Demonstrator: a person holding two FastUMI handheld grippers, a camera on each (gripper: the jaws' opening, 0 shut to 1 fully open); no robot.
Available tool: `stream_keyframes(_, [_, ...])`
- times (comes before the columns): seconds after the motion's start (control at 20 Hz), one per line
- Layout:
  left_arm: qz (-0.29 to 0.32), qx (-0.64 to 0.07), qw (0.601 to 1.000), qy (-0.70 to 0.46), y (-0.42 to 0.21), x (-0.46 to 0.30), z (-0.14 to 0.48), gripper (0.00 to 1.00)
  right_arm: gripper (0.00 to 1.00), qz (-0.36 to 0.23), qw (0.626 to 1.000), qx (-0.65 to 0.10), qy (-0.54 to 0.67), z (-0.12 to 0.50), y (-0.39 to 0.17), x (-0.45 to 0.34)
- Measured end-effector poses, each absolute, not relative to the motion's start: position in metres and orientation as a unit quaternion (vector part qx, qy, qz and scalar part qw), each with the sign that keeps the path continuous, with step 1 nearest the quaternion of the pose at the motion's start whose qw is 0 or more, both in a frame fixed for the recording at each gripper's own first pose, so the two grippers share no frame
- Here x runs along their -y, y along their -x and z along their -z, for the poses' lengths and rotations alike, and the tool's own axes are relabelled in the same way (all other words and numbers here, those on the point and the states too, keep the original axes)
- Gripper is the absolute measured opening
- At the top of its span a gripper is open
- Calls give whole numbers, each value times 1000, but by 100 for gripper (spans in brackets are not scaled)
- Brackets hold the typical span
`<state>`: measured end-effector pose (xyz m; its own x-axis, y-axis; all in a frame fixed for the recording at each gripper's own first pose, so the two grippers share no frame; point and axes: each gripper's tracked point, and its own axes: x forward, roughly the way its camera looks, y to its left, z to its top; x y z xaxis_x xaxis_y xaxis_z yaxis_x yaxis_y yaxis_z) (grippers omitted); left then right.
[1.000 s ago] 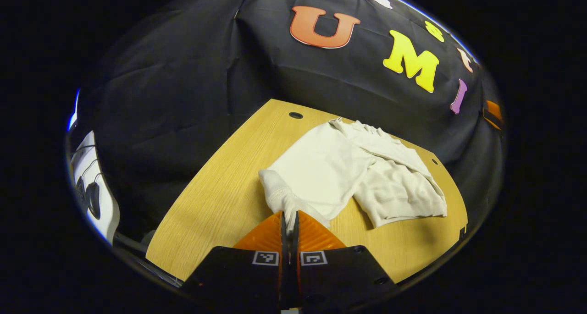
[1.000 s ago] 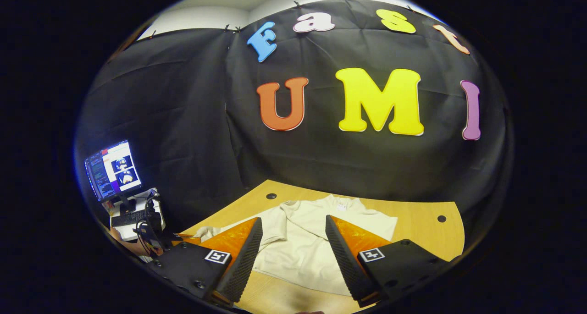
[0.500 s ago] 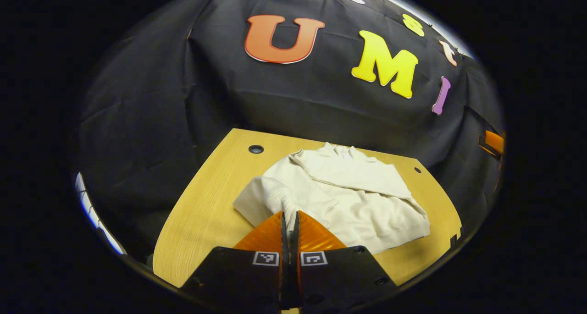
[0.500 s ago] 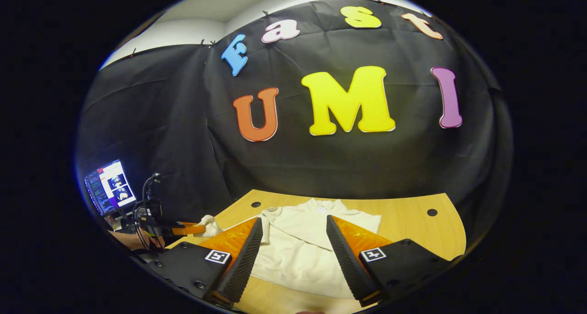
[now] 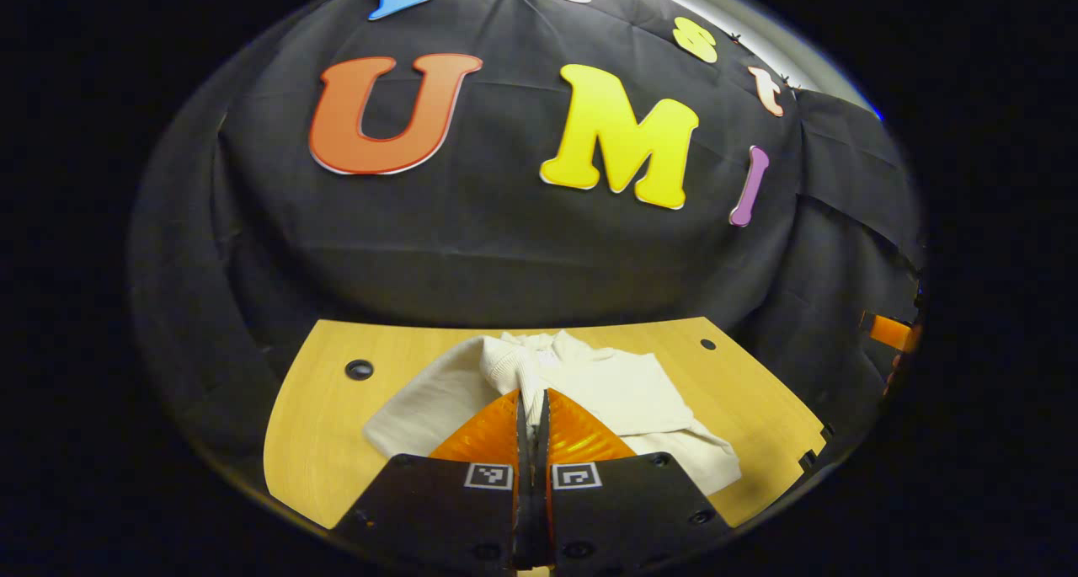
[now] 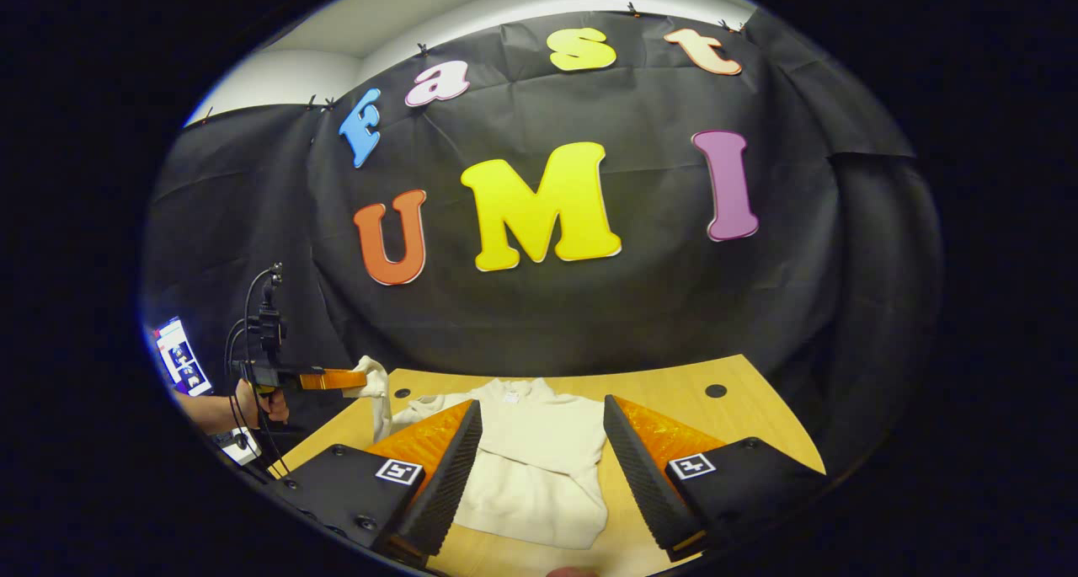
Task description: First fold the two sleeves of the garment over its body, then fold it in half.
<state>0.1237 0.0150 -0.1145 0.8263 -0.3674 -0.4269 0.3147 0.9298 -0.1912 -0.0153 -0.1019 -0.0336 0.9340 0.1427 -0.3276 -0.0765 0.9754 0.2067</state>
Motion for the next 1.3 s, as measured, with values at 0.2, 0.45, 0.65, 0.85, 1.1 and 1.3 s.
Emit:
stream_keyframes(0.2, [253, -216, 942, 31, -156, 65, 106, 3, 91, -10, 981, -170, -93, 35, 38, 142])
stream_keyframes(0.45, [329, -227, 916, 18, -183, 163, 129, 3, 91, 61, 980, -174, -80, 40, 67, 202])
stream_keyframes(0.65, [361, -248, 899, 21, -203, 217, 165, 3, 91, 118, 970, -195, -80, 52, 94, 242])
stream_keyframes(0.85, [375, -274, 886, 9, -220, 254, 212, 3, 91, 147, 964, -213, -61, 55, 109, 262])
stream_keyframes(1.1, [342, -316, 885, -22, -246, 273, 285, 3, 91, 162, 956, -237, -54, 63, 115, 275])
stream_keyframes(1.3, [328, -320, 889, 7, -259, 276, 314, 11, 92, 167, 952, -250, -54, 68, 113, 279])
